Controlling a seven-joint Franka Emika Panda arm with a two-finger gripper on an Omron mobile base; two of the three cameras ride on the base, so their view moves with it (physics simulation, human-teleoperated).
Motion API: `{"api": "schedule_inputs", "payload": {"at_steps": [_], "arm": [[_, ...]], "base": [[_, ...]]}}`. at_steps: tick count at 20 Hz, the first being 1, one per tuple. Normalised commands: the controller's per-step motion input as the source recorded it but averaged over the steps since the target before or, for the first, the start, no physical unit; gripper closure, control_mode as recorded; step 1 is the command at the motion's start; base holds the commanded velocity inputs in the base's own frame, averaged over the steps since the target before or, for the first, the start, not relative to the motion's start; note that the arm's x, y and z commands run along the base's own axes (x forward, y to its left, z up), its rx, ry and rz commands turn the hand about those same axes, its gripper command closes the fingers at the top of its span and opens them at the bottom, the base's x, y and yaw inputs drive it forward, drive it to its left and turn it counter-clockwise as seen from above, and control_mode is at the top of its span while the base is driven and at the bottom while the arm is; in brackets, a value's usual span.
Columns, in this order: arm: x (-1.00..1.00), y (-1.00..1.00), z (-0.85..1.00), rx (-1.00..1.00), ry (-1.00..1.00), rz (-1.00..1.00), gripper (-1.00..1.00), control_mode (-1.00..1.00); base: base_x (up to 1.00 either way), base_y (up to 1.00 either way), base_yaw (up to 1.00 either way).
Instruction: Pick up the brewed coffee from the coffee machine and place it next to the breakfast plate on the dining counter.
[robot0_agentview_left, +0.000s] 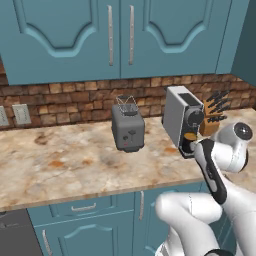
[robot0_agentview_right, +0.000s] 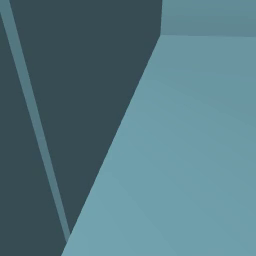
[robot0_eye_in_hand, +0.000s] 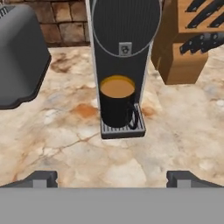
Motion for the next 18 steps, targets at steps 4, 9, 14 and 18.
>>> {"api": "schedule_inputs", "payload": {"at_steps": [4, 9, 14, 18], "arm": [[0.27, -0.31, -0.10, 0.01, 0.00, 0.01, -1.00, -1.00], [0.21, -0.35, -0.18, 0.00, 0.00, 0.06, -1.00, -1.00], [0.22, -0.24, -0.12, 0.00, 0.00, 0.07, -1.00, -1.00], [0.29, 0.00, -0.10, 0.00, 0.00, 0.09, -1.00, -1.00]], "base": [[0.00, 0.00, 0.00], [0.00, 0.00, 0.00], [0.00, 0.00, 0.00], [0.00, 0.00, 0.00]]}}
